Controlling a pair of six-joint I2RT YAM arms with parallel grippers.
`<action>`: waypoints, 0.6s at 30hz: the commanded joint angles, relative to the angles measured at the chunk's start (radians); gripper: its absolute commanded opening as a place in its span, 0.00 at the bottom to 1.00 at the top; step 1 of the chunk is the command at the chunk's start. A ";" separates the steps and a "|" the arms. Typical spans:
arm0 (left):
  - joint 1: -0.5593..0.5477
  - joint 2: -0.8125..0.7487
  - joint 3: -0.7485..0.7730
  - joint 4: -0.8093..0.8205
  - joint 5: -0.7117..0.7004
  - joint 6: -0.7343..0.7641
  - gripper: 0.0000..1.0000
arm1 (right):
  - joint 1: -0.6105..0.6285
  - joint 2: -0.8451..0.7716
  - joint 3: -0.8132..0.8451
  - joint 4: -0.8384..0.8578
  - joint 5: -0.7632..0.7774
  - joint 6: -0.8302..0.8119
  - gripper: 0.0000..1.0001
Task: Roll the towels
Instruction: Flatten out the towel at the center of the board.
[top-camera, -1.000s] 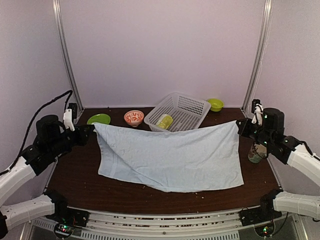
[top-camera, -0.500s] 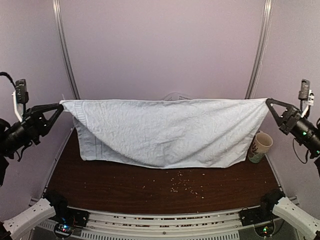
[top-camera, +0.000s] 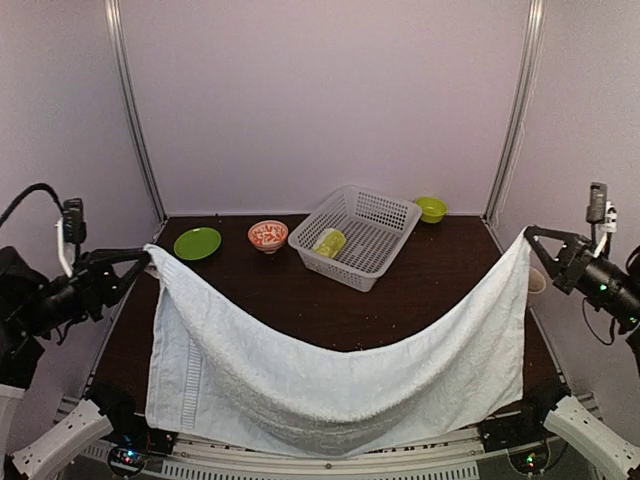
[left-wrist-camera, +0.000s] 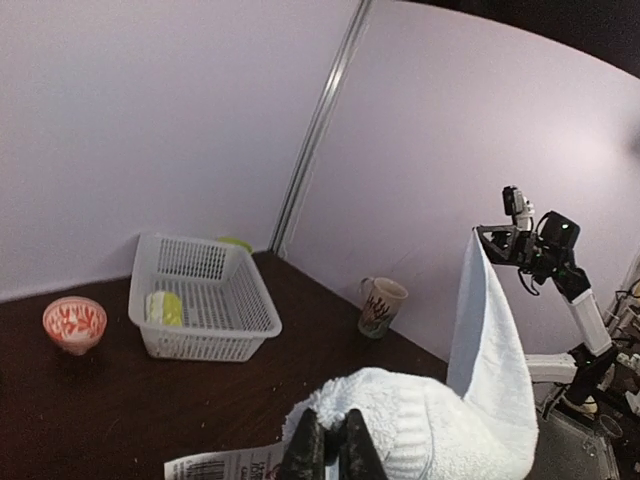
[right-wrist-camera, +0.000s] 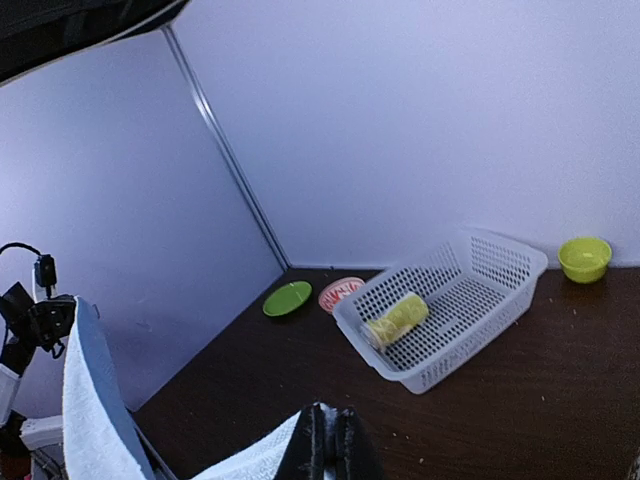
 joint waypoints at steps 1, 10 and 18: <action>0.006 0.146 -0.186 0.234 -0.189 -0.096 0.00 | -0.006 0.054 -0.206 0.079 0.224 0.061 0.00; 0.007 0.433 -0.265 0.397 -0.476 -0.046 0.00 | -0.013 0.248 -0.416 0.344 0.387 0.108 0.00; 0.010 0.546 -0.210 0.476 -0.508 0.007 0.00 | -0.021 0.414 -0.335 0.412 0.444 0.092 0.00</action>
